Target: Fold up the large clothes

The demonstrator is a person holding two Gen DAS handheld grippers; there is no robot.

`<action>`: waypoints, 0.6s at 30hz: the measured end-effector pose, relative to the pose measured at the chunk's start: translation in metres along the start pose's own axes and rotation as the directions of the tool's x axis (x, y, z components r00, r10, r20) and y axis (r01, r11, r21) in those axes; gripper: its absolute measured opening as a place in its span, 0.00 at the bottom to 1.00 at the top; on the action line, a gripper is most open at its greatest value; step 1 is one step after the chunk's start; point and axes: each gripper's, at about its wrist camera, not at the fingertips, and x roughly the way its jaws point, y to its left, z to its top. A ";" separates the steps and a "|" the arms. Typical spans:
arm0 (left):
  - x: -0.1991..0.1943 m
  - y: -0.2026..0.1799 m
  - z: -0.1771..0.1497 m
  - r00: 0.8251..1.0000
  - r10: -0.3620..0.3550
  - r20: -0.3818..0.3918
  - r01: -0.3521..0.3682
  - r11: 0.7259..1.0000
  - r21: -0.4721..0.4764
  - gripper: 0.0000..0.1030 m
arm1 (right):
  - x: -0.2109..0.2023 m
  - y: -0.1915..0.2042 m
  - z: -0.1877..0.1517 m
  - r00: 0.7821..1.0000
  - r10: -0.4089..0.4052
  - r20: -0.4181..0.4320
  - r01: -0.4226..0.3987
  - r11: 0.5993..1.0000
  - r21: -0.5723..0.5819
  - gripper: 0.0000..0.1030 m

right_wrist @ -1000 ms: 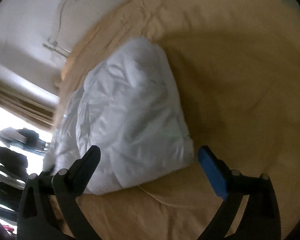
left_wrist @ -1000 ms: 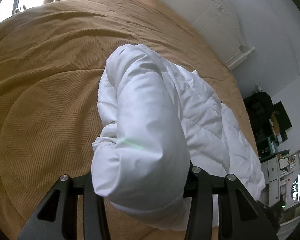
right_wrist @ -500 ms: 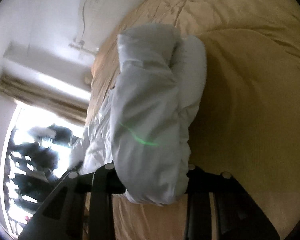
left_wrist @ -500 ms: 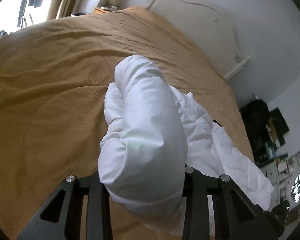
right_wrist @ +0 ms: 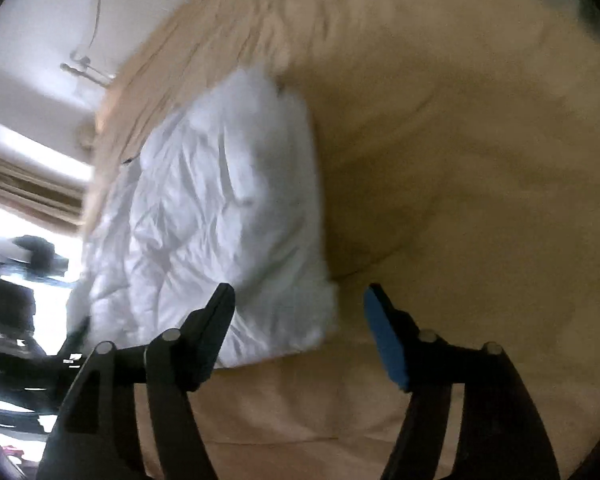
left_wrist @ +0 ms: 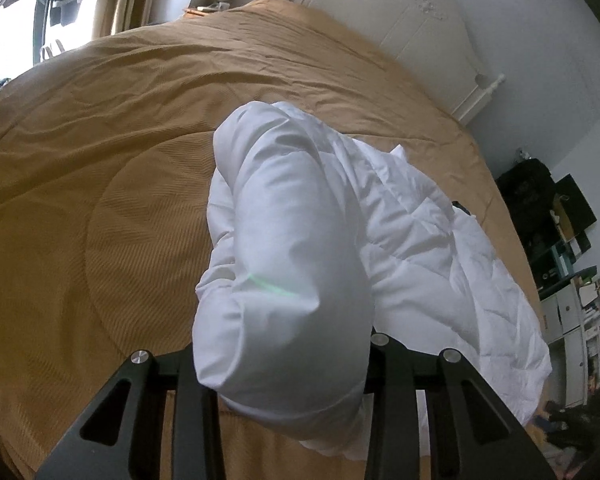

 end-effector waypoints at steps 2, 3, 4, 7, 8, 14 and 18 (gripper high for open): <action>0.000 -0.003 0.003 1.000 0.003 0.000 -0.003 1.000 -0.001 0.33 | -0.016 0.025 0.001 0.999 -0.001 0.047 0.004 0.997 -0.077 0.67; 0.001 -0.002 0.005 1.000 0.003 -0.002 -0.003 1.000 -0.001 0.33 | -0.018 0.039 0.013 0.998 0.038 0.050 -0.032 0.991 -0.127 0.66; 0.000 -0.002 0.005 1.000 0.004 -0.003 -0.004 1.000 -0.003 0.33 | -0.013 0.066 0.021 0.996 0.083 0.032 -0.076 0.979 -0.189 0.63; 0.003 0.001 0.008 1.000 -0.003 -0.008 0.003 1.000 -0.023 0.34 | 0.028 0.134 0.013 0.985 0.160 -0.064 -0.172 0.936 -0.308 0.41; 0.005 0.002 0.008 1.000 -0.005 -0.010 0.004 1.000 -0.028 0.34 | 0.048 0.154 0.004 0.979 0.167 -0.120 -0.200 0.913 -0.356 0.35; 0.007 0.000 0.009 0.999 -0.029 -0.020 0.029 0.999 -0.032 0.35 | 0.142 0.220 -0.010 0.960 0.058 -0.275 -0.180 0.880 -0.440 0.20; 0.003 -0.008 0.010 1.000 -0.031 -0.002 0.031 0.999 0.016 0.35 | 0.172 0.239 0.029 0.980 -0.008 -0.198 -0.079 0.900 -0.429 0.12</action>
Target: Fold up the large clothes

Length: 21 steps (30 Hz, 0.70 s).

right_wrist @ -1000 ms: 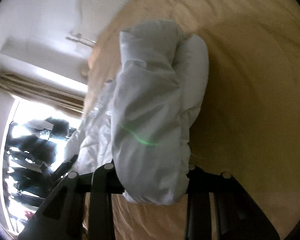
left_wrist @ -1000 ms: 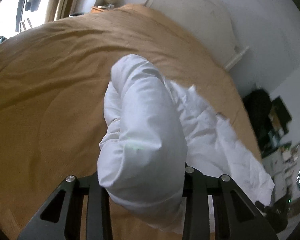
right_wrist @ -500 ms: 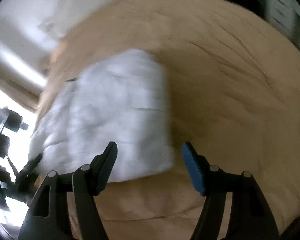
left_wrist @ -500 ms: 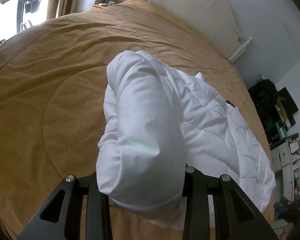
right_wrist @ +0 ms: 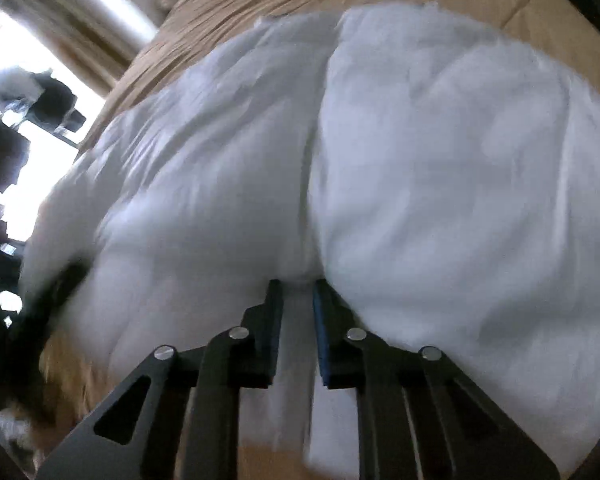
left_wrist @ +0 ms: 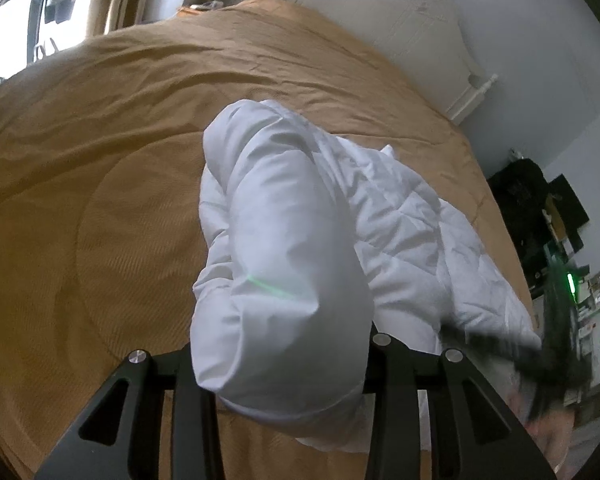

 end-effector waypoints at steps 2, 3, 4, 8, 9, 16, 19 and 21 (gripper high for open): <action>-0.002 -0.003 0.001 1.000 0.000 0.005 0.000 1.000 0.014 0.35 | 0.010 0.001 0.031 0.999 -0.040 0.020 0.040 0.999 0.026 0.10; -0.003 -0.004 0.001 1.000 -0.001 0.006 0.001 1.000 0.016 0.35 | 0.014 0.000 0.050 0.997 -0.075 0.035 0.074 0.997 0.035 0.10; -0.003 -0.004 0.002 1.000 -0.003 0.006 0.003 1.000 0.016 0.35 | 0.020 -0.002 0.068 0.991 -0.126 0.039 0.124 0.991 0.048 0.10; -0.004 -0.005 0.002 1.000 -0.007 0.006 0.007 1.000 0.020 0.35 | 0.048 -0.010 0.127 0.984 -0.171 0.039 0.167 0.982 0.085 0.09; -0.004 -0.006 0.002 1.000 -0.006 0.007 0.006 1.000 0.021 0.35 | 0.057 -0.014 0.141 0.986 -0.162 0.024 0.159 0.982 0.106 0.08; -0.008 -0.008 0.005 1.000 -0.006 0.008 0.006 1.000 0.031 0.35 | 0.056 -0.039 0.171 0.999 -0.050 0.021 0.045 0.978 0.204 0.07; -0.013 -0.014 0.004 1.000 -0.005 0.016 0.004 0.999 0.052 0.35 | 0.017 -0.019 0.131 0.998 0.043 0.044 -0.049 0.989 0.137 0.07; -0.018 -0.022 0.004 1.000 0.001 0.030 -0.003 0.997 0.078 0.35 | -0.011 -0.015 0.085 0.995 0.099 0.026 -0.101 0.989 0.104 0.07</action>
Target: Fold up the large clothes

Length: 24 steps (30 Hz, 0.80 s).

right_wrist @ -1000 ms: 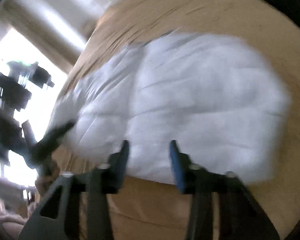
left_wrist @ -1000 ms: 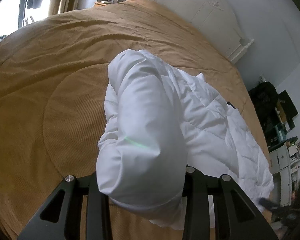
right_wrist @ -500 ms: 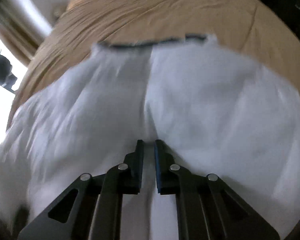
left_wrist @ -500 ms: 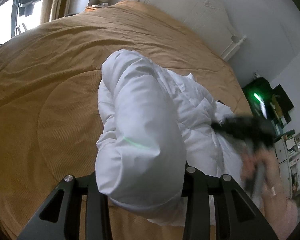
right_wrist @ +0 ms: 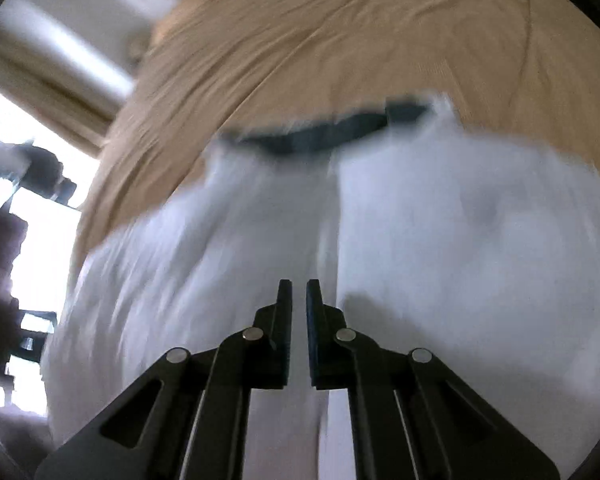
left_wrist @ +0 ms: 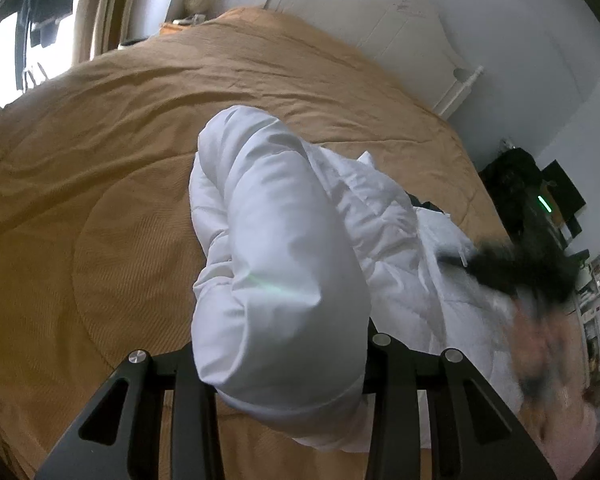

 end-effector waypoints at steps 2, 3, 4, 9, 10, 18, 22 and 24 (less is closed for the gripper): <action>-0.006 -0.012 0.000 1.000 0.007 0.016 -0.008 1.000 0.030 0.35 | -0.023 -0.004 -0.050 0.997 0.058 -0.050 -0.058 0.998 0.002 0.09; -0.010 -0.017 0.000 1.000 0.009 0.022 -0.010 0.999 0.042 0.35 | -0.026 -0.007 -0.077 0.993 0.073 -0.092 -0.073 0.997 0.007 0.09; -0.014 -0.025 0.001 1.000 0.000 0.027 -0.002 0.998 0.060 0.35 | -0.021 -0.010 -0.101 0.987 0.083 -0.141 -0.082 0.997 0.013 0.09; -0.026 -0.083 -0.008 0.999 -0.016 0.031 0.009 0.978 0.208 0.35 | 0.025 -0.042 -0.130 0.972 0.174 -0.159 -0.157 0.981 0.113 0.00; -0.029 -0.104 -0.010 0.999 -0.011 0.046 -0.002 0.963 0.269 0.35 | 0.029 -0.047 -0.127 0.966 0.197 -0.170 -0.177 0.976 0.126 0.00; -0.037 -0.224 -0.027 0.995 -0.090 0.033 0.056 0.828 0.558 0.35 | -0.058 -0.088 -0.118 0.966 0.255 -0.027 -0.251 0.962 0.106 0.04; -0.018 -0.283 -0.063 0.996 -0.093 -0.015 0.076 0.701 0.709 0.36 | -0.172 -0.143 -0.115 0.967 0.098 0.235 -0.120 0.990 0.080 0.25; -0.001 -0.310 -0.094 0.995 -0.089 -0.050 0.095 0.626 0.774 0.37 | -0.207 -0.167 -0.114 0.951 0.015 0.308 -0.050 0.993 0.107 0.45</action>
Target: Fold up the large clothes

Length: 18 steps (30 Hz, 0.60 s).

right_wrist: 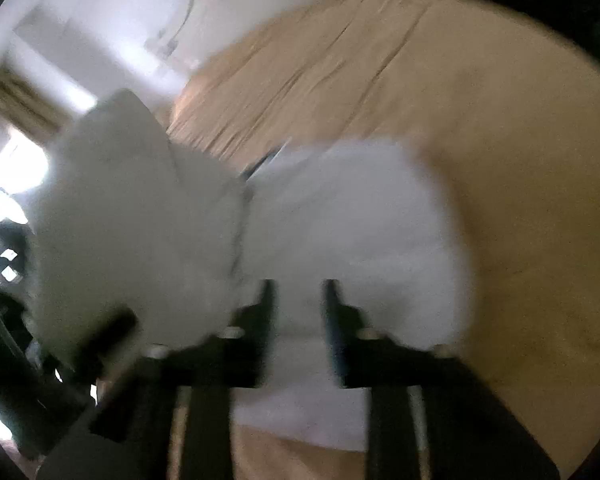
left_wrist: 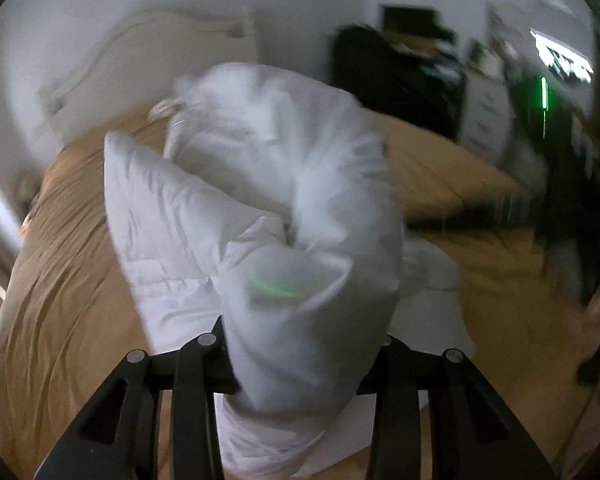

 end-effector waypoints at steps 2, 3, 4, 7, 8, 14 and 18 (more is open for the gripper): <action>0.024 -0.035 -0.004 0.999 -0.018 -0.047 0.022 0.997 0.080 0.39 | -0.025 -0.016 0.008 0.997 -0.056 0.062 0.056 0.998 0.004 0.54; 0.042 -0.052 -0.009 0.995 -0.036 -0.094 0.046 0.994 0.103 0.41 | -0.037 -0.024 0.012 0.994 -0.077 0.078 0.077 0.997 0.005 0.54; 0.054 -0.062 -0.014 0.990 -0.054 -0.129 0.068 0.991 0.113 0.45 | -0.045 -0.032 0.017 0.993 -0.082 0.081 0.082 0.997 0.002 0.54; 0.082 -0.095 -0.024 0.984 -0.043 -0.172 0.071 0.985 0.159 0.50 | -0.055 -0.043 0.043 0.994 -0.104 0.043 0.106 0.994 -0.032 0.54; 0.086 -0.103 -0.025 0.983 -0.035 -0.178 0.065 0.984 0.166 0.50 | -0.044 -0.024 0.052 0.991 -0.134 0.028 0.135 0.988 -0.075 0.54; 0.091 -0.099 -0.027 0.975 -0.057 -0.213 0.088 0.986 0.138 0.50 | -0.004 0.043 0.087 0.982 -0.138 -0.131 0.083 0.929 -0.361 0.62; 0.093 -0.086 -0.019 0.973 -0.072 -0.217 0.103 0.985 0.136 0.51 | 0.056 0.067 0.096 0.942 -0.146 -0.301 0.022 0.925 -0.380 0.63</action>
